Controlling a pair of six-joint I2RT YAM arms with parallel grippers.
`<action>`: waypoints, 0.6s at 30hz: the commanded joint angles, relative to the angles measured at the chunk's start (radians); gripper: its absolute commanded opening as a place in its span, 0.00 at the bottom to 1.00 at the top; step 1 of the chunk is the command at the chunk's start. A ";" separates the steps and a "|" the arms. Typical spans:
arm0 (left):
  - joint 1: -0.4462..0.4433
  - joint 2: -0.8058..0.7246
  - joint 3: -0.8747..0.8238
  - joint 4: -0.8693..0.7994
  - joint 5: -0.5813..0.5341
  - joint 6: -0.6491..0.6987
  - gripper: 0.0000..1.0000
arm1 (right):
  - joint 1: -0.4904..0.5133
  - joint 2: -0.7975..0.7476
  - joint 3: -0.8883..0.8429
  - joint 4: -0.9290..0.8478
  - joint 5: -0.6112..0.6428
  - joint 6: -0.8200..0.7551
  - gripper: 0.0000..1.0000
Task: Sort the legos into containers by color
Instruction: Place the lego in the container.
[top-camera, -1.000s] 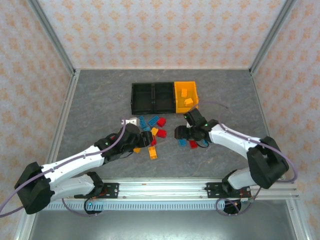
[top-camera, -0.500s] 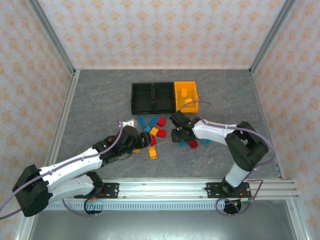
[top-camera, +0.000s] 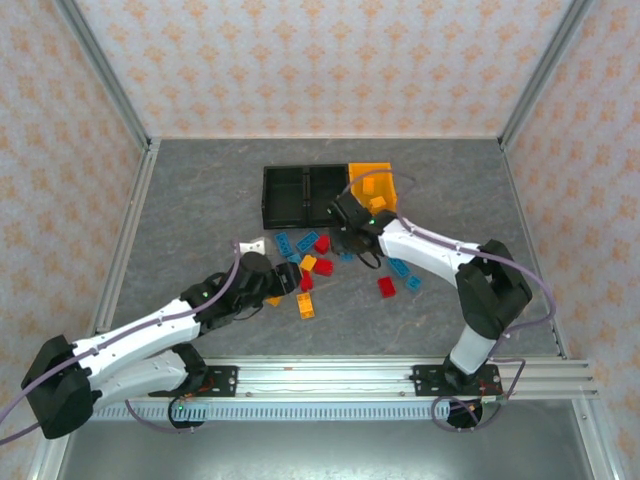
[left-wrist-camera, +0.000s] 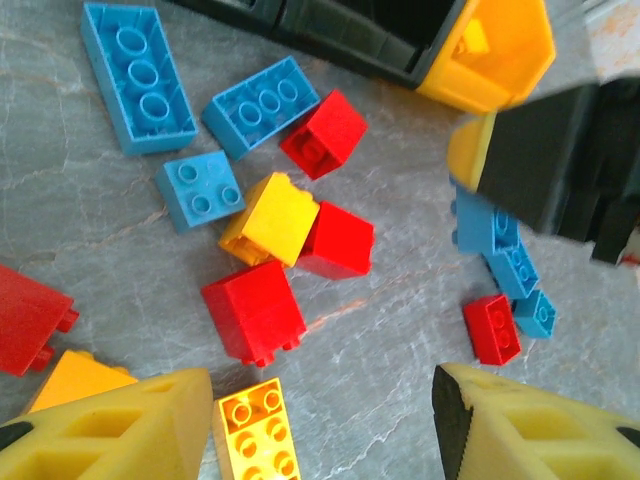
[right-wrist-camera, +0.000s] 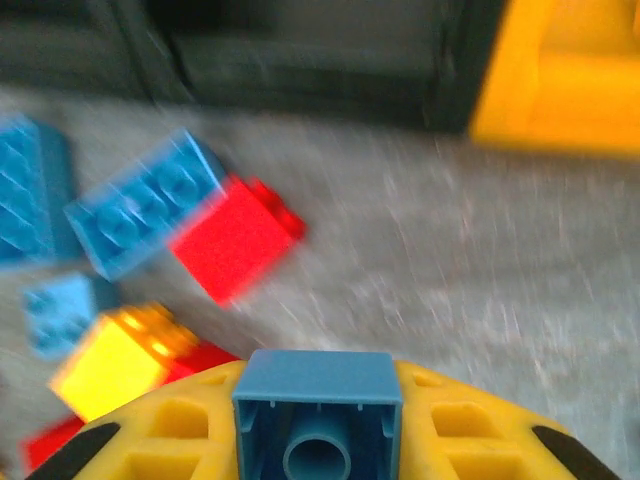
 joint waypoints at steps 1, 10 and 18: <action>0.034 -0.025 0.001 0.048 -0.009 -0.009 0.62 | -0.021 0.069 0.117 -0.023 0.052 -0.016 0.30; 0.105 -0.023 0.085 0.026 0.016 0.031 0.65 | -0.087 0.319 0.452 -0.033 0.059 -0.018 0.30; 0.108 -0.038 0.053 0.014 0.013 0.006 0.65 | -0.127 0.526 0.676 -0.073 0.096 -0.007 0.31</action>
